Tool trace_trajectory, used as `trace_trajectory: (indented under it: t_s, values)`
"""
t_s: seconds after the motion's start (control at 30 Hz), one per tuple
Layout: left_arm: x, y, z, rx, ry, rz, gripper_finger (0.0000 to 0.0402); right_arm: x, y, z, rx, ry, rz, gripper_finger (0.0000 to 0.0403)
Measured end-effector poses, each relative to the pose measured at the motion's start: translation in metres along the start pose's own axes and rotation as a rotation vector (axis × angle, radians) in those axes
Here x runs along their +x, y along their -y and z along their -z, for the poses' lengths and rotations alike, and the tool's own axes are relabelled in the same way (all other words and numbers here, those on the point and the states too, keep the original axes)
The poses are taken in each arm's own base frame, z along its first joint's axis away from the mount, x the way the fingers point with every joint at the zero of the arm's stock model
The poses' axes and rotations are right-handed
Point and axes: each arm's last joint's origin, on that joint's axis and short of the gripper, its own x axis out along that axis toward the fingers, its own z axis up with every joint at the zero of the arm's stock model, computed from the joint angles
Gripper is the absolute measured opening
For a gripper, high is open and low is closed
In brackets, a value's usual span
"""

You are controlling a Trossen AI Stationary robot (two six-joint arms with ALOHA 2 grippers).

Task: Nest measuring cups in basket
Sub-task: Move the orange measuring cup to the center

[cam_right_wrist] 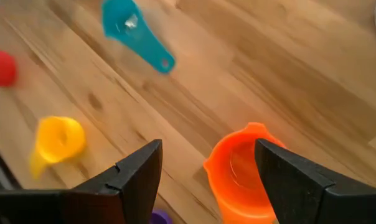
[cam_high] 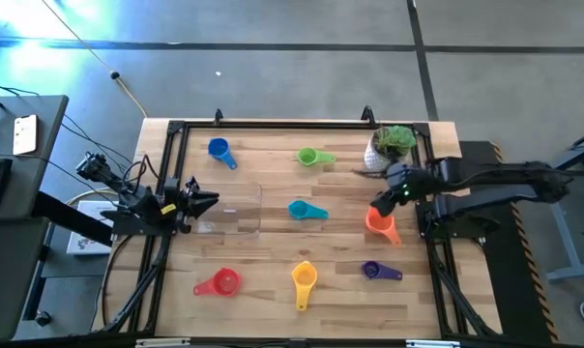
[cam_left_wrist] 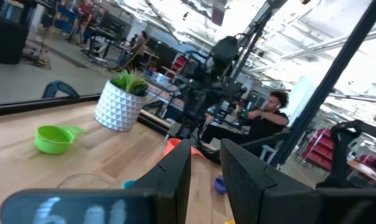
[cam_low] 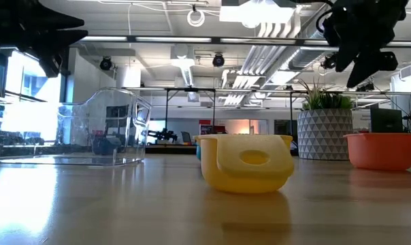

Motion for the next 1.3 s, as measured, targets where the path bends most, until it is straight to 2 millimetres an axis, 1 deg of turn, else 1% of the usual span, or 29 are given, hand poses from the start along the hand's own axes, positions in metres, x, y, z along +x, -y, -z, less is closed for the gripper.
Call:
trace_trajectory:
  t_s: [0.13, 0.27, 0.5, 0.77, 0.97, 1.03, 1.1, 1.3]
  values:
    - [0.0, 0.0, 0.0, -0.016, -0.003, -0.001, 0.0076, 0.016, -0.011, 0.005, -0.041, -0.074, 0.044, 0.0248]
    - [0.0, 0.0, 0.0, -0.024, -0.003, -0.001, 0.0076, 0.033, -0.02, 0.012, -0.041, -0.139, 0.097, 0.0248]
    - [0.0, 0.0, 0.0, -0.025, -0.002, -0.001, 0.0076, 0.06, -0.032, 0.026, -0.101, -0.224, 0.201, 0.0248]
    - [0.0, 0.0, 0.001, -0.02, -0.007, -0.004, 0.0076, 0.084, -0.041, 0.042, -0.179, -0.303, 0.288, 0.0248]
    - [0.0, 0.0, 0.001, -0.019, -0.008, -0.005, 0.0076, 0.099, -0.042, 0.049, -0.2, -0.342, 0.351, 0.0244]
    - [0.0, 0.0, 0.001, -0.019, -0.008, -0.005, 0.0076, 0.104, -0.042, 0.05, -0.202, -0.354, 0.366, 0.0232]
    - [0.0, 0.0, 0.001, -0.019, -0.008, -0.005, 0.0076, 0.108, -0.043, 0.051, -0.204, -0.366, 0.365, 0.021]
    - [0.0, 0.0, 0.001, -0.019, -0.008, -0.005, 0.0076, 0.112, -0.045, 0.051, -0.201, -0.361, 0.351, 0.012]
